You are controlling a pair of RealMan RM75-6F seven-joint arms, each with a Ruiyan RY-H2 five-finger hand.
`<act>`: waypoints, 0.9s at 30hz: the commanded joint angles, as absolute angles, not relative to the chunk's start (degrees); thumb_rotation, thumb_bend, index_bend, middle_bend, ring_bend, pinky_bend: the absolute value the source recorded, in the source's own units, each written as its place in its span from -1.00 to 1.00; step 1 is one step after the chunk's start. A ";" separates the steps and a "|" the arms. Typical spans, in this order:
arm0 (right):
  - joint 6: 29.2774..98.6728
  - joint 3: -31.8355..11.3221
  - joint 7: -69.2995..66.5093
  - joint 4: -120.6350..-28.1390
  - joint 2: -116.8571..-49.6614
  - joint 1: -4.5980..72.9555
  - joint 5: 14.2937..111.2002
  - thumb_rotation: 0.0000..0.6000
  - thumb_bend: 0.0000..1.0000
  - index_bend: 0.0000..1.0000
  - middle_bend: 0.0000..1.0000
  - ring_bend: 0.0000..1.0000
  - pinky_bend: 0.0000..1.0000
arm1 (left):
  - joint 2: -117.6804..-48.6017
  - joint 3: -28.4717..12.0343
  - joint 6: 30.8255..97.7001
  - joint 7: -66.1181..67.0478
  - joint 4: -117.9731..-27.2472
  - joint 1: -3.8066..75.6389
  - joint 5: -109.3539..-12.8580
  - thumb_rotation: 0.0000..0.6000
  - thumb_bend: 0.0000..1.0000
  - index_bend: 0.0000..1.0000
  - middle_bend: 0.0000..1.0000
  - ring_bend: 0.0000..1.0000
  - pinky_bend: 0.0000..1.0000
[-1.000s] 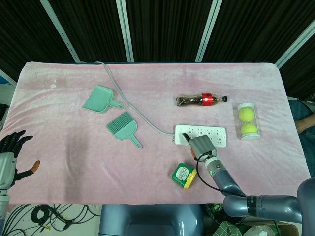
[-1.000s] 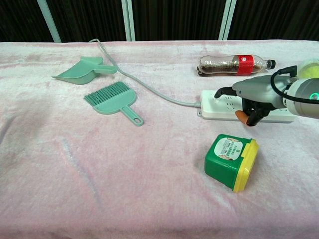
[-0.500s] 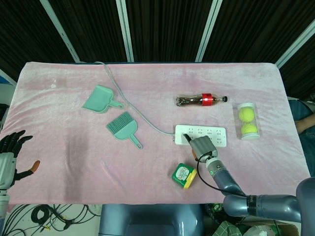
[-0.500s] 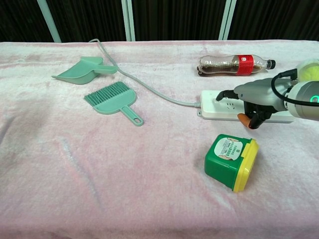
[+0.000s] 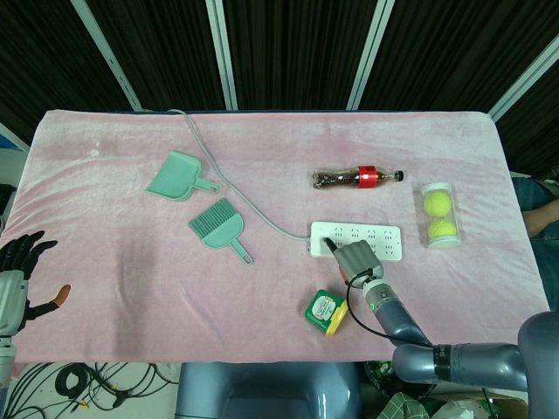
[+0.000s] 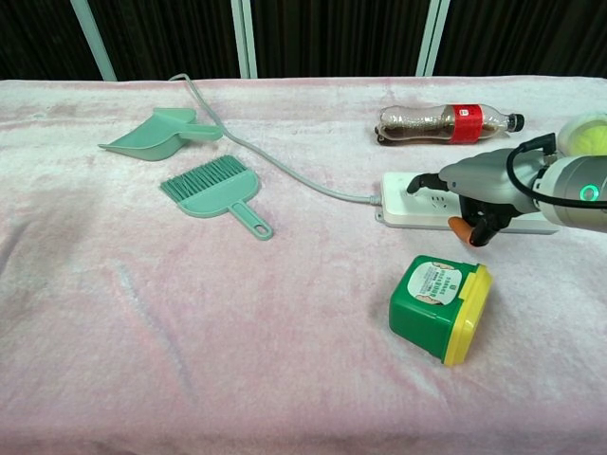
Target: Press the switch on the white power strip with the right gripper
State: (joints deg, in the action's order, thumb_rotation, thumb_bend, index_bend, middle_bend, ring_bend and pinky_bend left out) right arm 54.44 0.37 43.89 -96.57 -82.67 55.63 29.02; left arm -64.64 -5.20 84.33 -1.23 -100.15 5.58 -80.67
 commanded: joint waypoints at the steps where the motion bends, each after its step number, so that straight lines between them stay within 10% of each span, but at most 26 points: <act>1: 54.57 0.82 45.10 -96.55 -82.73 56.25 27.58 1.00 0.30 -0.03 0.98 1.00 1.00 | -64.63 -5.21 84.37 -1.28 -100.14 5.57 -80.68 1.00 -0.46 -0.62 -0.85 -0.95 -1.00; 10: 54.20 1.58 47.66 -97.50 -82.40 57.92 23.14 1.00 0.32 0.52 0.99 1.00 1.00 | -64.60 -5.10 84.41 -1.43 -100.13 5.51 -80.85 1.00 -0.46 -0.62 -0.85 -0.95 -1.00; 19: 54.91 1.60 48.00 -97.98 -82.42 58.81 22.63 1.00 0.33 0.64 1.00 1.00 1.00 | -64.51 -5.10 84.22 -1.58 -100.14 5.56 -80.76 1.00 -0.46 -0.62 -0.85 -0.95 -1.00; 27: 59.89 -0.63 42.97 -98.68 -82.32 56.19 30.32 1.00 0.26 -0.52 0.90 1.00 1.00 | -64.45 -5.17 84.22 -1.64 -100.20 5.56 -80.62 1.00 -0.46 -0.62 -0.85 -0.95 -1.00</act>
State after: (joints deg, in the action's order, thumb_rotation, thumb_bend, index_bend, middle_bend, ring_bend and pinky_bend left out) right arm 58.54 0.09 44.37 -98.43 -82.34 57.10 28.62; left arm -64.45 -5.17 84.22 -1.64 -100.20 5.56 -80.62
